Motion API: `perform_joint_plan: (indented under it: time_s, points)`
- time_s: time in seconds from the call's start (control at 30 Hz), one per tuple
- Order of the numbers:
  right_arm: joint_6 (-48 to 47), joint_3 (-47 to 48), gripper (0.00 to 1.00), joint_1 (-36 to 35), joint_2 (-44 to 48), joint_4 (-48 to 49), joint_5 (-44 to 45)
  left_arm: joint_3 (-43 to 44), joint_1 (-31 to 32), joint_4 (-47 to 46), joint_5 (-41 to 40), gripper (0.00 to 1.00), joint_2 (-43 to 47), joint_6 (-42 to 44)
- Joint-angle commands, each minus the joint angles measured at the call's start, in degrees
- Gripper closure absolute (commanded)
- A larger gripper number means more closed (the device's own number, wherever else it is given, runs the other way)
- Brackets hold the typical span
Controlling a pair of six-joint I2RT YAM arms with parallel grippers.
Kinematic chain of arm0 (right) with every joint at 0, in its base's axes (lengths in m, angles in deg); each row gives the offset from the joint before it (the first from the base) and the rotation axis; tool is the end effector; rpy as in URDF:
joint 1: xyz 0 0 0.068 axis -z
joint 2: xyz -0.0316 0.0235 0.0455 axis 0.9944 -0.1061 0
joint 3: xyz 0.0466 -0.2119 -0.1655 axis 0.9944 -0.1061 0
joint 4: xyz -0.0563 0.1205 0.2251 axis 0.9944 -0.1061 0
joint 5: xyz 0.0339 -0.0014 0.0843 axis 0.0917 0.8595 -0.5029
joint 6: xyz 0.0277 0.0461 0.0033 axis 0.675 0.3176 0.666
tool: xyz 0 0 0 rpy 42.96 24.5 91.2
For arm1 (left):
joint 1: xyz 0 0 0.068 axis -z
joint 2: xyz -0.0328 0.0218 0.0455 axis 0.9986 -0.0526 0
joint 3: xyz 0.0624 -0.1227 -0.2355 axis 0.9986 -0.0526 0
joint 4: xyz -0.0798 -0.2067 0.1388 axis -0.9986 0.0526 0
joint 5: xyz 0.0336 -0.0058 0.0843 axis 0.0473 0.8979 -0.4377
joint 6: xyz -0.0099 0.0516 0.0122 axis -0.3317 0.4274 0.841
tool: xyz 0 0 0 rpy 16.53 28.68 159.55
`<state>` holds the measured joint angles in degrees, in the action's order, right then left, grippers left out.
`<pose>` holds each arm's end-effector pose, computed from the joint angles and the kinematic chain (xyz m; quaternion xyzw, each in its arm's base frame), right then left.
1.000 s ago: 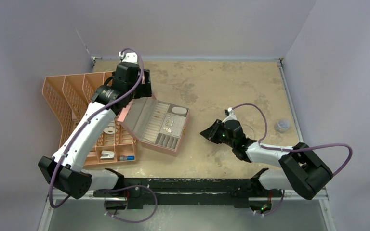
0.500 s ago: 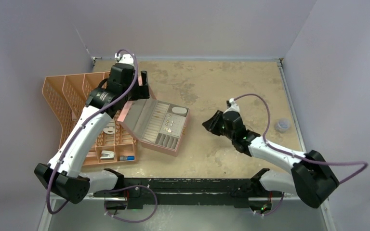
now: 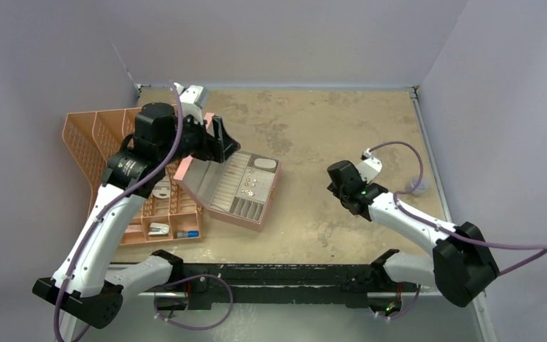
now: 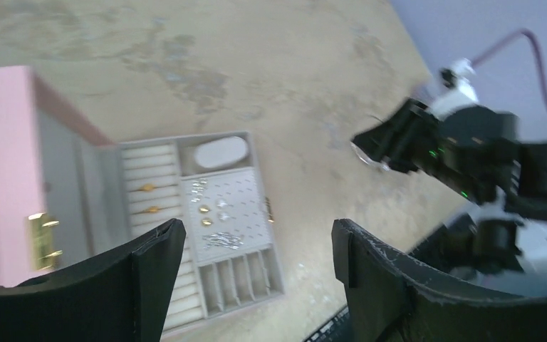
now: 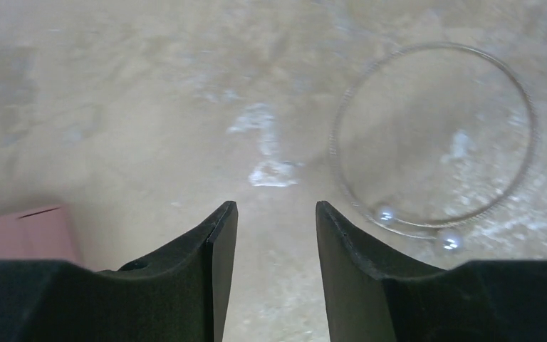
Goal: Organize the mixed jewelry
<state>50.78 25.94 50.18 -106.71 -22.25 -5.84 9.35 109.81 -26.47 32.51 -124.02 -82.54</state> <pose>0.2077 0.1149 0.2110 0.3075 0.8307 0.0927 0.4547 0.1861 -0.0861 0.4330 0.0833 0.8327 -0.2737 0.4741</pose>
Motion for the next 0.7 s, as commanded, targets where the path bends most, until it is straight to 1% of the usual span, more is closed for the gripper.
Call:
perform_joint_plan:
  time_s: [0.0,0.07,0.13,0.23,0.37,0.43,0.53,0.67]
  points:
    - [9.02,1.86,0.52,1.66,-2.61,-10.14,4.68,-4.08,-0.24,-6.48,21.32,0.26,0.32,0.22]
    - [9.25,1.79,0.51,2.45,-4.02,-9.95,3.96,-6.79,-0.24,-8.82,25.95,0.27,0.70,-1.15]
    - [8.54,1.79,0.51,3.26,-5.83,-8.95,3.17,-8.81,-0.24,-10.74,27.89,0.27,0.85,-2.04]
    - [7.23,1.99,0.51,4.43,-7.97,-7.48,2.46,-10.66,-0.24,-11.80,28.57,0.28,0.77,-2.64]
    - [3.99,2.64,0.51,6.27,-10.49,-5.44,4.34,-12.46,-0.20,-12.68,28.89,0.28,1.06,-2.66]
    - [1.87,2.99,0.53,7.32,-12.08,-4.13,2.70,-13.17,-0.24,-13.04,28.99,0.28,1.03,-2.59]
    - [0.54,3.29,0.57,7.53,-13.91,-3.87,-0.75,-13.85,-0.24,-12.97,28.75,0.28,0.86,-2.25]
    - [-1.33,2.91,0.60,7.52,-13.99,-2.91,-4.95,-15.24,-0.22,-13.93,28.65,0.29,0.86,-2.20]
